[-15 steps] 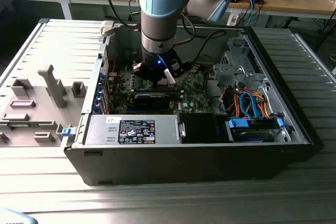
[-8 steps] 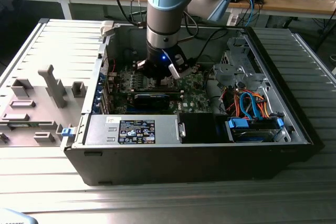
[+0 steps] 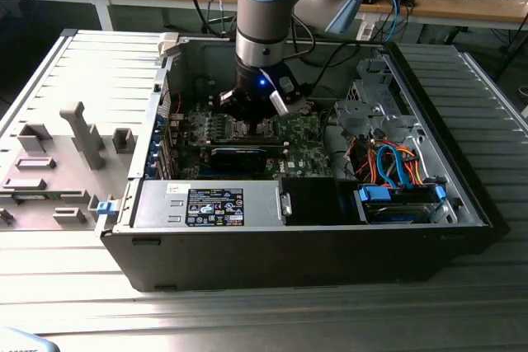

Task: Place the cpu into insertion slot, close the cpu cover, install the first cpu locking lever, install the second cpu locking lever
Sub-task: 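Install the second cpu locking lever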

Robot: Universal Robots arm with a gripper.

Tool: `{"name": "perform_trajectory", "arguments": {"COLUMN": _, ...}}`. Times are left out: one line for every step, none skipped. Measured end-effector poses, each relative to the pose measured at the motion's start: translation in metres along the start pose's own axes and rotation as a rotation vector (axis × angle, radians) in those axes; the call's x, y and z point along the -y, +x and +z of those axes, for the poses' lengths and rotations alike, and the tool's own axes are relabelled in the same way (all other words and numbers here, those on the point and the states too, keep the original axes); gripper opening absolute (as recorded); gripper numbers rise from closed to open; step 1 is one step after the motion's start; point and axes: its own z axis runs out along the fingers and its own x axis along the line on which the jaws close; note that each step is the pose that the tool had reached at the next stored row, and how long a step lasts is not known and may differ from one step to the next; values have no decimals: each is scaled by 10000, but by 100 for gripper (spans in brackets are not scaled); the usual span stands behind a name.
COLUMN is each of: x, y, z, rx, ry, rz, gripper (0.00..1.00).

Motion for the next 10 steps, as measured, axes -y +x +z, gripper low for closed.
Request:
{"name": "perform_trajectory", "arguments": {"x": -7, "y": -3, "z": -18, "rx": -13, "ry": 91, "rz": 3, "gripper": 11}}
{"name": "perform_trajectory", "arguments": {"x": -15, "y": -5, "z": -46, "rx": -26, "ry": 190, "rz": 5, "gripper": 11}}
{"name": "perform_trajectory", "arguments": {"x": -20, "y": -6, "z": -72, "rx": -37, "ry": 257, "rz": 7, "gripper": 11}}
{"name": "perform_trajectory", "arguments": {"x": -27, "y": -8, "z": -113, "rx": -46, "ry": 332, "rz": 9, "gripper": 11}}
{"name": "perform_trajectory", "arguments": {"x": -32, "y": -9, "z": -161, "rx": -55, "ry": 403, "rz": 10, "gripper": 11}}
{"name": "perform_trajectory", "arguments": {"x": -34, "y": -9, "z": -193, "rx": -60, "ry": 436, "rz": 10, "gripper": 11}}
{"name": "perform_trajectory", "arguments": {"x": -37, "y": -9, "z": -229, "rx": -64, "ry": 468, "rz": 11, "gripper": 11}}
{"name": "perform_trajectory", "arguments": {"x": -39, "y": -8, "z": -265, "rx": -67, "ry": 487, "rz": 11, "gripper": 11}}
{"name": "perform_trajectory", "arguments": {"x": -41, "y": -7, "z": -295, "rx": -69, "ry": 499, "rz": 12, "gripper": 11}}
{"name": "perform_trajectory", "arguments": {"x": -43, "y": -6, "z": -330, "rx": -70, "ry": 505, "rz": 13, "gripper": 11}}
